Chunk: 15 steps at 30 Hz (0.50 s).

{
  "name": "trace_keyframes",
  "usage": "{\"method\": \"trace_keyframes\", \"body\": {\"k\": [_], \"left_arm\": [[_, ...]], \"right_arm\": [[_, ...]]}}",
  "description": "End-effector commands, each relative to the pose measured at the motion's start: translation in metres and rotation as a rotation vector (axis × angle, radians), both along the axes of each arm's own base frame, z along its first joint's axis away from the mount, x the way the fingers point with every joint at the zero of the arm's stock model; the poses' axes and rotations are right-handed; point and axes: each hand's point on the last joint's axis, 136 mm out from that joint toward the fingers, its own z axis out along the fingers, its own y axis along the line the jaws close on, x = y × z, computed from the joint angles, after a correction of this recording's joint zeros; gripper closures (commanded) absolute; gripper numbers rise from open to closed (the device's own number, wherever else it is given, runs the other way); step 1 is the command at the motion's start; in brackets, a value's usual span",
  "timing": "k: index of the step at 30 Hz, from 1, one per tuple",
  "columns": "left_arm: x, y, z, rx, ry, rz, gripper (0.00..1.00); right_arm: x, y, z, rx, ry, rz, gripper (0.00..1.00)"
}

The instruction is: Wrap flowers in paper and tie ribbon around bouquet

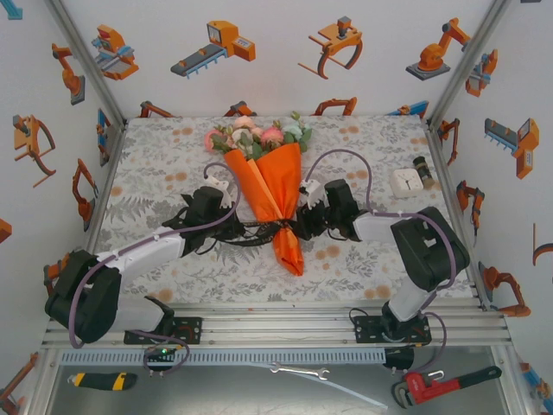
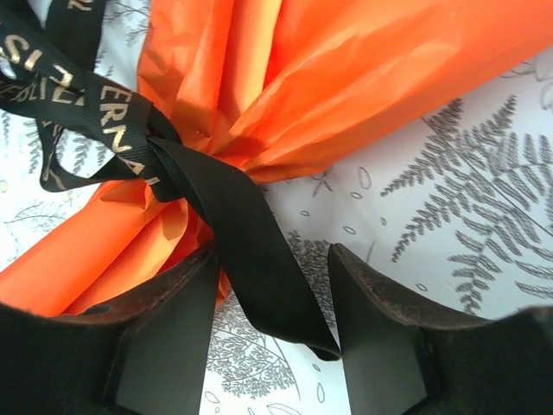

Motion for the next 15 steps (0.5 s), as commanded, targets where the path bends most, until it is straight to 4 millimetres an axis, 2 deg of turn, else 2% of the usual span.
{"method": "trace_keyframes", "body": {"k": [1,6,11,13,15], "left_arm": [[0.004,0.002,0.012,0.018,-0.033,-0.001,0.98],[0.004,0.013,0.007,0.064,-0.032,0.025,0.99],[0.005,0.01,0.009,0.05,-0.032,0.019,0.99],[0.006,0.01,0.01,0.05,-0.033,0.02,0.99],[0.006,0.01,0.009,0.055,-0.032,0.026,0.99]], "right_arm": [[0.006,-0.024,-0.015,-0.136,0.021,-0.097,0.54],[0.006,-0.019,-0.007,-0.11,0.018,-0.077,0.72],[0.005,-0.017,0.0,-0.087,0.014,-0.071,0.95],[0.004,-0.015,0.007,-0.071,0.007,-0.068,1.0],[0.004,-0.015,0.016,-0.055,-0.001,-0.073,1.0]]}}
